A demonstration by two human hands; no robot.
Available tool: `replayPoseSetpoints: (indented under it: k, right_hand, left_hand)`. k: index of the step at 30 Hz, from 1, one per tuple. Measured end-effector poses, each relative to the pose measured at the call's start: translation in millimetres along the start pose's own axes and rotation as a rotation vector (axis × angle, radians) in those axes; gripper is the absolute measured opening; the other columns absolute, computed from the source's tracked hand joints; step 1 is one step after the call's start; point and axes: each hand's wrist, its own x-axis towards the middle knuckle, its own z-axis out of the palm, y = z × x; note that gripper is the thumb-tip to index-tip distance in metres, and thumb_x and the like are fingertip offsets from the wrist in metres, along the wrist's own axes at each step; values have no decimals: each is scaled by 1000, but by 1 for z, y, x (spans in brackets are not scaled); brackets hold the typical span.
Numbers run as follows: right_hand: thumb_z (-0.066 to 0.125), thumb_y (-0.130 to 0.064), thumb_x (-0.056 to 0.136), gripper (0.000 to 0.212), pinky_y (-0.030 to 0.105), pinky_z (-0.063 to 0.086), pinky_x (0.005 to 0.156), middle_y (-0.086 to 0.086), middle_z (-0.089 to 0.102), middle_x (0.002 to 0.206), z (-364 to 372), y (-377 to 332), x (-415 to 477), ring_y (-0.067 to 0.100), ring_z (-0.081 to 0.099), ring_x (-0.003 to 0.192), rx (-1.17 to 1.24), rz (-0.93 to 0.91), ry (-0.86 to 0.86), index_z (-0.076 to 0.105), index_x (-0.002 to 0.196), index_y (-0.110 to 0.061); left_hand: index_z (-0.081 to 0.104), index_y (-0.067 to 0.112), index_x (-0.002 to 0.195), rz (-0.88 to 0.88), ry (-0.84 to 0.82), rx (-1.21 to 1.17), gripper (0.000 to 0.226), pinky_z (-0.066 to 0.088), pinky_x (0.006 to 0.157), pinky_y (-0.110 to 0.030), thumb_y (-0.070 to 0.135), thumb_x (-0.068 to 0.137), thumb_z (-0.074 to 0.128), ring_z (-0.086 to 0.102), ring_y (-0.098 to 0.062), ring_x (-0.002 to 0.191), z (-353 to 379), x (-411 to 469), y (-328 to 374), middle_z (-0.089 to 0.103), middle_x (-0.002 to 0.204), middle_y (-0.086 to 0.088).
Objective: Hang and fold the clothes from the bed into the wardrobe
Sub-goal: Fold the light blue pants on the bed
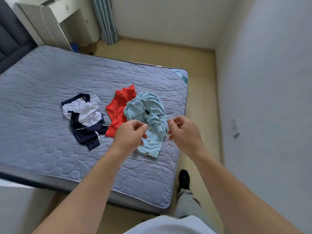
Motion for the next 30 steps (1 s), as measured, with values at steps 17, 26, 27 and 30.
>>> replayPoseSetpoints:
  k: [17, 26, 27, 30]
  right_hand:
    - [54, -38, 99, 24, 42, 59, 74, -2, 72, 82, 19, 105, 444, 21, 70, 82, -154, 149, -418, 64, 91, -17]
    - [54, -27, 93, 25, 50, 60, 78, 11, 73, 87, 69, 214, 504, 33, 70, 86, -298, 386, -641, 65, 90, -4]
    - [53, -25, 92, 24, 51, 60, 78, 12, 73, 86, 77, 229, 506, 34, 70, 86, -309, 406, -657, 65, 89, -4]
    - [50, -18, 86, 17, 49, 61, 75, 11, 72, 79, 106, 268, 516, 33, 69, 77, -351, 446, -699, 62, 79, -8]
  left_hand:
    - [68, 17, 90, -492, 131, 10, 13, 46, 50, -27, 25, 96, 61, 62, -9, 52, 162, 346, -2, 72, 72, 3]
    - [63, 14, 88, -813, 129, 4, 13, 44, 52, -26, 21, 96, 56, 61, -13, 55, 198, 403, -79, 71, 81, -1]
    - [62, 15, 88, -843, 127, -5, 13, 44, 51, -25, 20, 97, 55, 60, -13, 55, 202, 407, -89, 71, 82, -2]
    - [60, 15, 86, -912, 113, -50, 13, 41, 50, -25, 17, 98, 54, 58, -14, 56, 215, 418, -121, 67, 84, -3]
